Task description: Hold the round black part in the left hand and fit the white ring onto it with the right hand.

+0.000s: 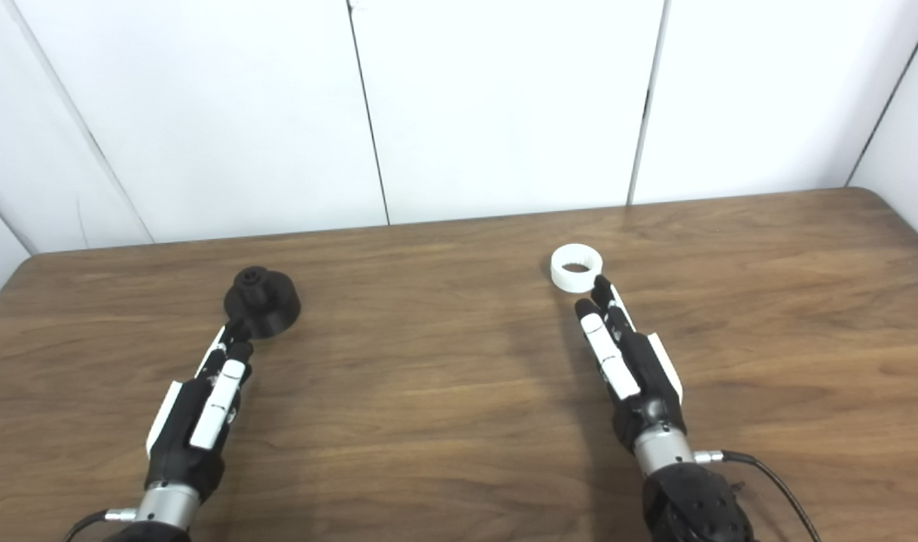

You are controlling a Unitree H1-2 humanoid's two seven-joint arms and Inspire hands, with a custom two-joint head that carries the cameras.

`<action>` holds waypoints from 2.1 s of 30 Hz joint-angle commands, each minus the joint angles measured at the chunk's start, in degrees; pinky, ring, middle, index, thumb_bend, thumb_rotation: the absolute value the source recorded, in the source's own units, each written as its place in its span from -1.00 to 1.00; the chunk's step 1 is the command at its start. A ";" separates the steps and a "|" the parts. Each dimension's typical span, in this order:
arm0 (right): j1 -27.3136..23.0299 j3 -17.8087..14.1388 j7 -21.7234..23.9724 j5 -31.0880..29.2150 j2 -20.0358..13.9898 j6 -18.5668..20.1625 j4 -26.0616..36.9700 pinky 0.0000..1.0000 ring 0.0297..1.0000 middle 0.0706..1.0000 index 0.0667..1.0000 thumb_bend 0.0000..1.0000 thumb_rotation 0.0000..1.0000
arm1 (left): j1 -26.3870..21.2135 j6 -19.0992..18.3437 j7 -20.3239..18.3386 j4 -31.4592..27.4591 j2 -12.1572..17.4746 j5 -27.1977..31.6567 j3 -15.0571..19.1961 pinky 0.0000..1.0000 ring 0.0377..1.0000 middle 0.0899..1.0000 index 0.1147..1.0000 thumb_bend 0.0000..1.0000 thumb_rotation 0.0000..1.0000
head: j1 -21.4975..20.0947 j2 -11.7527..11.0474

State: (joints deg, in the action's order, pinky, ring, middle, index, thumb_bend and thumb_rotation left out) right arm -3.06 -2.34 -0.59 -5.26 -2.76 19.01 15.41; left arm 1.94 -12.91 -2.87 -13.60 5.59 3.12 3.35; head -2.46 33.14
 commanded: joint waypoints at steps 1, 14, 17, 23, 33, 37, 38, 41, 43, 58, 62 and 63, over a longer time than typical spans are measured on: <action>-1.55 -0.18 0.12 0.12 0.34 -3.17 0.86 0.96 1.00 1.00 0.99 0.06 0.52 | -1.37 1.61 -0.11 -1.10 0.69 -0.02 0.21 1.00 1.00 1.00 1.00 0.34 0.62 | -0.09 0.06; -1.62 -0.19 0.43 -0.20 0.12 -2.60 1.32 0.98 1.00 1.00 1.00 0.02 0.52 | -1.42 1.44 0.13 -1.19 0.52 -0.93 -0.17 1.00 1.00 1.00 1.00 0.32 0.65 | 0.30 0.54; -1.78 0.14 0.88 -0.09 -0.27 -2.51 1.27 0.97 1.00 1.00 1.00 0.02 0.51 | -1.41 1.66 -0.03 -1.05 0.67 -0.98 -0.20 1.00 1.00 1.00 1.00 0.32 0.65 | 0.85 0.80; -2.40 1.61 2.48 0.56 -1.85 -3.09 0.50 0.90 1.00 1.00 0.99 0.08 0.38 | -1.20 1.37 0.64 -1.53 0.39 -2.17 -0.36 1.00 1.00 1.00 1.00 0.30 0.56 | 3.12 0.96; -4.71 2.79 2.28 2.99 -2.19 -2.37 -0.73 0.75 0.94 0.97 0.92 0.07 -0.06 | -1.69 -4.65 2.27 -5.27 3.31 -10.13 -0.20 0.97 1.00 1.00 0.99 0.35 0.39 | 5.58 0.80; -5.17 3.17 2.04 4.11 -2.23 -1.64 -0.70 0.72 0.92 0.95 0.91 0.11 -0.13 | -3.23 -7.64 3.02 -5.87 5.15 -15.27 -0.42 0.86 0.96 0.99 0.94 0.39 0.32 | 6.25 0.60; -5.22 3.18 2.06 4.21 -2.16 -1.76 -0.80 0.72 0.92 0.95 0.91 0.12 -0.14 | -3.96 -8.60 3.02 -5.93 6.09 -16.75 -0.60 0.84 0.95 0.99 0.94 0.40 0.31 | 6.47 0.53; -5.28 3.39 2.21 4.95 -2.31 -2.39 -1.24 0.73 0.93 0.95 0.90 0.15 -0.15 | -5.90 -10.92 3.26 -5.84 8.02 -20.82 -1.00 0.79 0.90 0.95 0.91 0.49 0.22 | 6.85 0.42; -5.22 3.49 2.30 5.25 -2.41 -2.67 -1.37 0.75 0.93 0.96 0.91 0.14 -0.14 | -7.62 -12.82 3.11 -5.45 8.60 -22.89 -0.62 0.76 0.88 0.92 0.88 0.56 0.13 | 6.95 0.28; -4.90 3.66 2.34 7.01 -2.47 -3.79 -2.10 0.79 0.92 0.94 0.89 0.14 -0.10 | -17.94 -13.94 -3.91 1.79 17.20 -32.90 -2.22 0.72 0.93 0.96 0.96 0.79 0.03 | 6.82 -0.27; -4.65 3.52 2.26 7.08 -2.24 -4.17 -2.17 0.79 0.92 0.94 0.89 0.14 -0.10 | -20.55 -13.92 -6.11 4.18 19.01 -33.95 -3.61 0.68 0.94 0.95 0.94 0.86 0.02 | 6.54 -0.48; -4.56 3.43 2.25 6.94 -2.14 -4.25 -2.13 0.79 0.92 0.94 0.89 0.14 -0.11 | -21.16 -13.92 -6.57 4.72 19.27 -33.90 -3.76 0.68 0.94 0.94 0.93 0.87 0.00 | 6.51 -0.50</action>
State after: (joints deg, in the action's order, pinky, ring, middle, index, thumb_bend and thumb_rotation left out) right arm -6.06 1.11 1.50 1.71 -5.05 17.26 12.55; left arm -15.57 -27.19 -9.38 -8.57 22.96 -29.57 -0.55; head 4.04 32.61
